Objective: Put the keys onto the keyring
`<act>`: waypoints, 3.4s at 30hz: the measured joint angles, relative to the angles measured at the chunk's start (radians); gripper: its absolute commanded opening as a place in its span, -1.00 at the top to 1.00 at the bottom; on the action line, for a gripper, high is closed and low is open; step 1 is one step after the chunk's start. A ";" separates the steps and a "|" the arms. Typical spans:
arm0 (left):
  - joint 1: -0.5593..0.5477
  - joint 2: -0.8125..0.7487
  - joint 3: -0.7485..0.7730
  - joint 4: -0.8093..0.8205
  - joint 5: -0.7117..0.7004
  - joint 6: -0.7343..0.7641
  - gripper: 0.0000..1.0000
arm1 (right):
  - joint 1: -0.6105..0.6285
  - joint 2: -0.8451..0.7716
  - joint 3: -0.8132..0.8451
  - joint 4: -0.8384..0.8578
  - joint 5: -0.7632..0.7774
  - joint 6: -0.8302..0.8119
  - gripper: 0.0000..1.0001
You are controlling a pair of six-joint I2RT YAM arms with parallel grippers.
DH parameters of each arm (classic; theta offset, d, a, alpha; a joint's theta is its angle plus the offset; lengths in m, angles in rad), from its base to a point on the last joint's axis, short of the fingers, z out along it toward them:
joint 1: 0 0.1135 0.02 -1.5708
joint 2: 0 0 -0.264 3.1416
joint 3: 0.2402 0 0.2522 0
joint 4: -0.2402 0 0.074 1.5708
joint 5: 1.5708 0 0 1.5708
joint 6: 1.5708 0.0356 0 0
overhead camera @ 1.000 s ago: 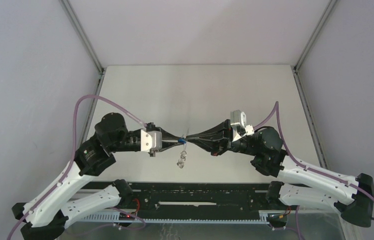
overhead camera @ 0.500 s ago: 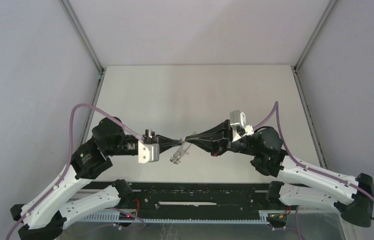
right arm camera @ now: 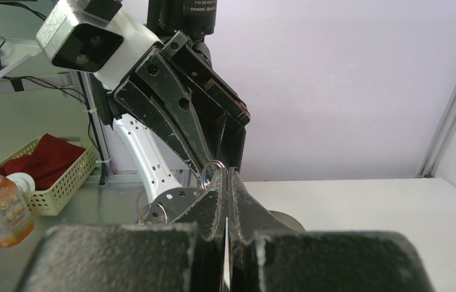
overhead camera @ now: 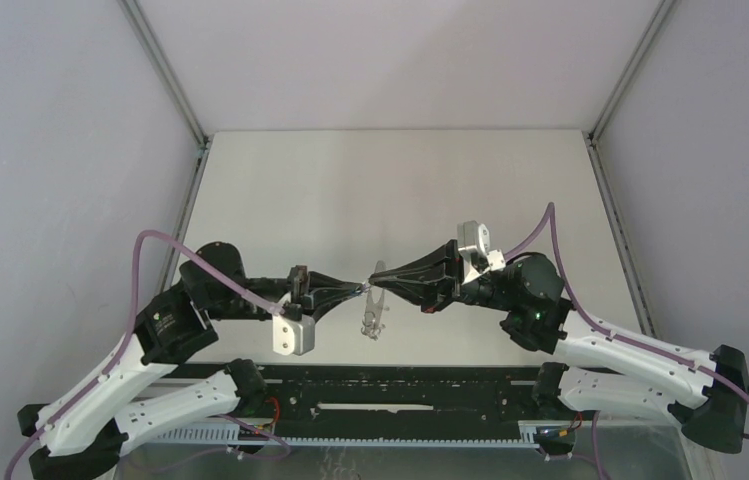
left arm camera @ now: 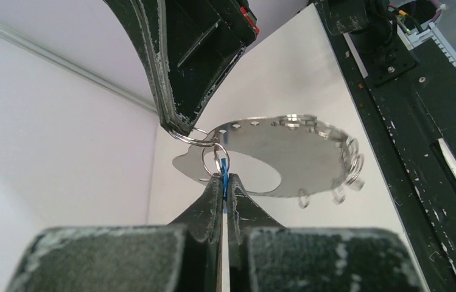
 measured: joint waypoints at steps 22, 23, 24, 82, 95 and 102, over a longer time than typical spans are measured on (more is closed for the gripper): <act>-0.010 -0.014 0.001 -0.011 -0.086 -0.199 -0.19 | 0.003 -0.015 0.000 -0.094 0.034 -0.045 1.00; -0.010 -0.013 0.002 -0.012 -0.086 -0.211 -0.18 | 0.003 -0.016 0.000 -0.097 0.035 -0.048 1.00; -0.011 -0.012 0.003 -0.014 -0.085 -0.225 -0.17 | 0.003 -0.018 0.000 -0.100 0.036 -0.052 1.00; 0.008 0.153 0.178 -0.227 -0.103 -0.390 0.99 | -0.056 0.100 0.530 -0.857 -0.061 -0.289 0.10; 0.009 0.165 0.179 -0.240 -0.111 -0.357 0.99 | 0.015 0.298 0.697 -1.223 -0.049 -0.373 0.35; 0.009 0.166 0.179 -0.240 -0.115 -0.351 0.99 | 0.036 0.300 0.705 -1.248 -0.012 -0.405 0.42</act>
